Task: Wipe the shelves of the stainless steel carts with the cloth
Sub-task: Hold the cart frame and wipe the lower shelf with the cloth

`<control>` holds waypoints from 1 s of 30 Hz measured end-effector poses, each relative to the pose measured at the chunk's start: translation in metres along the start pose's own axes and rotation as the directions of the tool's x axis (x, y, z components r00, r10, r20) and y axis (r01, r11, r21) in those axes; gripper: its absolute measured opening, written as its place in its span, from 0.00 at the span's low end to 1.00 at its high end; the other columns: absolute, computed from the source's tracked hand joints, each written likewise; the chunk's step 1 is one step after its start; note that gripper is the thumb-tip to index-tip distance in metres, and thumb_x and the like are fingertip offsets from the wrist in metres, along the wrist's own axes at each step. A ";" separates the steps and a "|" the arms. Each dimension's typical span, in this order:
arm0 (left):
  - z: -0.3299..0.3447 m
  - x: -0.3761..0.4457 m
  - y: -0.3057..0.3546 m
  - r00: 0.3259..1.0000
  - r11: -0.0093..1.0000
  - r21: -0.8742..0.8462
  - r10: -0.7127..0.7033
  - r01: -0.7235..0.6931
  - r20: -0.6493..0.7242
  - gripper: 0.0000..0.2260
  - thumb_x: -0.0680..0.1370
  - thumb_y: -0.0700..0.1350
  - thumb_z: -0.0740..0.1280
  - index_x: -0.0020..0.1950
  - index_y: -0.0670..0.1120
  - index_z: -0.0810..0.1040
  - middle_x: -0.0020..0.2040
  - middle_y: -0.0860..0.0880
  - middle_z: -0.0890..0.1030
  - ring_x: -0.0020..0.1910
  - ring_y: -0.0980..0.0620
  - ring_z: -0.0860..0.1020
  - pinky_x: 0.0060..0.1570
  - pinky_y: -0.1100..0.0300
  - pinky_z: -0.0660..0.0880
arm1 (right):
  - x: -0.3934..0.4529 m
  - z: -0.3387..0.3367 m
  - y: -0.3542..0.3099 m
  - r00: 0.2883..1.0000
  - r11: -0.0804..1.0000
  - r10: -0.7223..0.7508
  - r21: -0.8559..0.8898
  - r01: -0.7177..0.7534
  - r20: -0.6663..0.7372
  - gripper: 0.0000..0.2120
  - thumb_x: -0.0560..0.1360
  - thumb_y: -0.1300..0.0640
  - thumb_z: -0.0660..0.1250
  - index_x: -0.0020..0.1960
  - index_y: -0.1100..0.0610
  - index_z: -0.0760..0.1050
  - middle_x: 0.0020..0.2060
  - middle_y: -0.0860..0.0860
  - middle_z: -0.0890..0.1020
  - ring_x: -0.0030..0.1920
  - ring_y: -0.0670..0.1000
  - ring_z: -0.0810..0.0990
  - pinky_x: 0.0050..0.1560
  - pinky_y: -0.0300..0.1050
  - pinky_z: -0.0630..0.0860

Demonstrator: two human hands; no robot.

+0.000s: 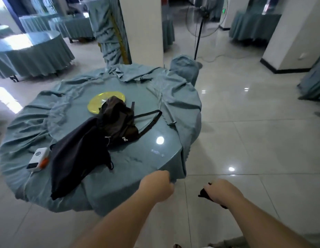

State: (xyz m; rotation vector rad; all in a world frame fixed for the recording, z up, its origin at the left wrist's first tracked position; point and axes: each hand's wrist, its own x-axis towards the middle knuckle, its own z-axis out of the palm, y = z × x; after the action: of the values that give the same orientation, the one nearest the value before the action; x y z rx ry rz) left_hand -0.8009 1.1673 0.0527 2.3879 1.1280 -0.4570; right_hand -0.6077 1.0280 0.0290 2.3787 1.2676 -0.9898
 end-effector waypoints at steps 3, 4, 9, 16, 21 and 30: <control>-0.022 0.055 0.022 0.999 0.998 0.045 0.037 -0.038 0.033 0.10 0.83 0.53 0.61 0.57 0.49 0.75 0.52 0.48 0.78 0.50 0.45 0.76 0.49 0.52 0.74 | 0.031 -0.032 0.015 0.999 0.994 0.035 0.108 -0.031 -0.037 0.20 0.87 0.46 0.55 0.70 0.58 0.74 0.64 0.60 0.78 0.61 0.60 0.79 0.58 0.49 0.78; -0.028 0.074 0.029 0.997 0.996 0.065 0.054 -0.058 0.051 0.11 0.83 0.53 0.61 0.59 0.48 0.76 0.55 0.48 0.78 0.52 0.45 0.77 0.50 0.52 0.73 | 0.041 -0.039 0.019 0.997 0.988 0.060 0.143 -0.052 -0.054 0.19 0.86 0.45 0.57 0.65 0.58 0.76 0.60 0.60 0.79 0.58 0.60 0.80 0.57 0.50 0.79; -0.057 0.171 0.070 0.982 0.978 0.136 0.143 -0.160 0.127 0.13 0.84 0.52 0.60 0.64 0.48 0.76 0.60 0.46 0.81 0.58 0.42 0.79 0.60 0.48 0.77 | 0.094 -0.069 0.063 0.943 0.847 0.322 0.470 -0.248 -0.085 0.17 0.81 0.43 0.57 0.43 0.51 0.76 0.41 0.50 0.79 0.46 0.54 0.80 0.50 0.49 0.79; -0.093 0.303 0.156 0.898 0.884 0.223 0.351 -0.411 0.265 0.17 0.84 0.51 0.58 0.72 0.49 0.73 0.68 0.46 0.78 0.64 0.42 0.77 0.54 0.51 0.71 | 0.139 -0.123 0.138 0.825 0.605 0.566 0.674 -0.424 0.012 0.19 0.82 0.43 0.58 0.45 0.57 0.78 0.44 0.55 0.83 0.45 0.56 0.83 0.47 0.47 0.78; -0.092 0.360 0.241 0.793 0.763 0.264 0.487 -0.590 0.367 0.17 0.84 0.52 0.59 0.71 0.49 0.74 0.67 0.47 0.78 0.62 0.44 0.78 0.53 0.53 0.71 | 0.143 -0.134 0.195 0.758 0.456 0.647 0.755 -0.471 0.082 0.19 0.80 0.41 0.56 0.42 0.53 0.75 0.39 0.51 0.80 0.40 0.52 0.80 0.41 0.46 0.75; -0.061 0.416 0.427 0.614 0.493 0.367 0.624 -0.789 0.483 0.18 0.82 0.51 0.60 0.71 0.50 0.75 0.67 0.48 0.78 0.65 0.44 0.78 0.63 0.50 0.74 | 0.148 -0.102 0.347 0.540 0.106 0.795 0.813 -0.572 0.276 0.18 0.79 0.41 0.57 0.45 0.52 0.78 0.41 0.51 0.80 0.44 0.54 0.80 0.49 0.48 0.77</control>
State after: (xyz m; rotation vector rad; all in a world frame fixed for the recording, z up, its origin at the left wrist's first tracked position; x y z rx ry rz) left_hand -0.2054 1.2251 0.0169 2.8504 -0.2735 -0.8671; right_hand -0.2248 0.9719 -0.0235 3.2615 -0.7487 -1.0841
